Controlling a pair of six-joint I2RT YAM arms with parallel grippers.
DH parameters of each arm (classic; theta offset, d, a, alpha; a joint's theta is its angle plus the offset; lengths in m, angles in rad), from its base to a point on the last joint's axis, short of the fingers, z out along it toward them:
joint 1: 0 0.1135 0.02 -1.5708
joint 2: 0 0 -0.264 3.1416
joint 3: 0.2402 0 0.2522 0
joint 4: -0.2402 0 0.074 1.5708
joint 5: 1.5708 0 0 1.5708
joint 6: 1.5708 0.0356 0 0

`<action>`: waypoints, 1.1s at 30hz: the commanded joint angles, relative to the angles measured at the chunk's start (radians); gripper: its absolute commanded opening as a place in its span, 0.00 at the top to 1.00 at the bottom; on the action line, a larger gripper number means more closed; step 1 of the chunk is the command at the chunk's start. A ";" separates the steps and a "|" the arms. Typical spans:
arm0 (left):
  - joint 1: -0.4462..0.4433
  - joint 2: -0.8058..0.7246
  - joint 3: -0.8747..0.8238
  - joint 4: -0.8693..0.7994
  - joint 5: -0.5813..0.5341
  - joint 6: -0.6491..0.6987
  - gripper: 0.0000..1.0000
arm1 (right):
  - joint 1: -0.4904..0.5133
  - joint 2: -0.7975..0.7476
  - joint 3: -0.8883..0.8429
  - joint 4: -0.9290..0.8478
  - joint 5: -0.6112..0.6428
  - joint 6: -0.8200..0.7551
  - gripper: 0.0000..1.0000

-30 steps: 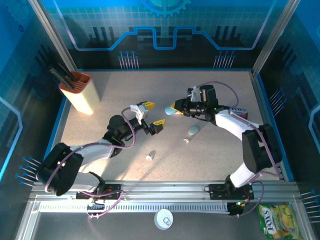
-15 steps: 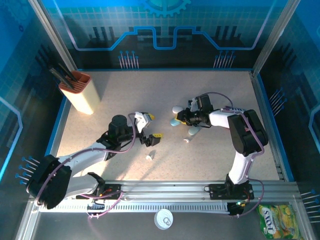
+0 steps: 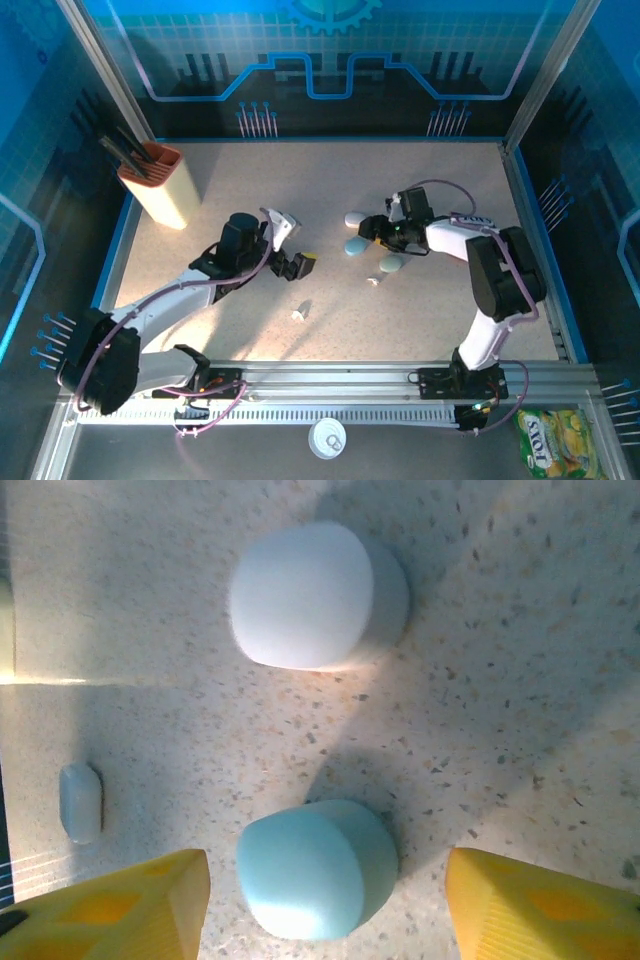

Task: Insert the wireless bluetooth earbuds into the charging case

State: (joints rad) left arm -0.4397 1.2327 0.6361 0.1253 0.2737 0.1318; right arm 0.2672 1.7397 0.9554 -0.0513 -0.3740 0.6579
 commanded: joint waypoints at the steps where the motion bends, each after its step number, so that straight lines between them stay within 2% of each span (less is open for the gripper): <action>1: 0.023 0.034 0.065 -0.174 -0.140 -0.057 0.01 | -0.003 -0.105 0.025 -0.090 0.084 -0.085 0.33; 6: 0.062 0.116 0.156 -0.384 -0.253 -0.094 0.01 | 0.039 -0.188 0.042 -0.147 0.112 -0.154 0.30; 12: 0.143 0.234 0.242 -0.543 -0.280 -0.150 0.03 | 0.141 -0.241 0.066 -0.181 0.236 -0.216 0.30; 19: 0.163 0.412 0.377 -0.712 -0.347 -0.149 0.03 | 0.164 -0.230 0.077 -0.188 0.233 -0.211 0.29; 22: 0.164 0.460 0.402 -0.721 -0.369 -0.146 0.07 | 0.164 -0.227 0.075 -0.186 0.233 -0.208 0.29; 28: 0.163 0.526 0.441 -0.727 -0.352 -0.169 0.17 | 0.164 -0.233 0.073 -0.191 0.239 -0.208 0.29; 30: 0.164 0.539 0.442 -0.722 -0.340 -0.169 0.24 | 0.164 -0.238 0.070 -0.191 0.241 -0.207 0.29; 33: 0.163 0.561 0.449 -0.715 -0.332 -0.169 0.27 | 0.163 -0.243 0.066 -0.188 0.239 -0.202 0.29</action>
State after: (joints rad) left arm -0.2832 1.7695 1.0554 -0.5571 -0.0669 -0.0277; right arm 0.4248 1.5204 1.0061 -0.2211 -0.1482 0.4656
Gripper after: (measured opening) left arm 0.731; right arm 0.710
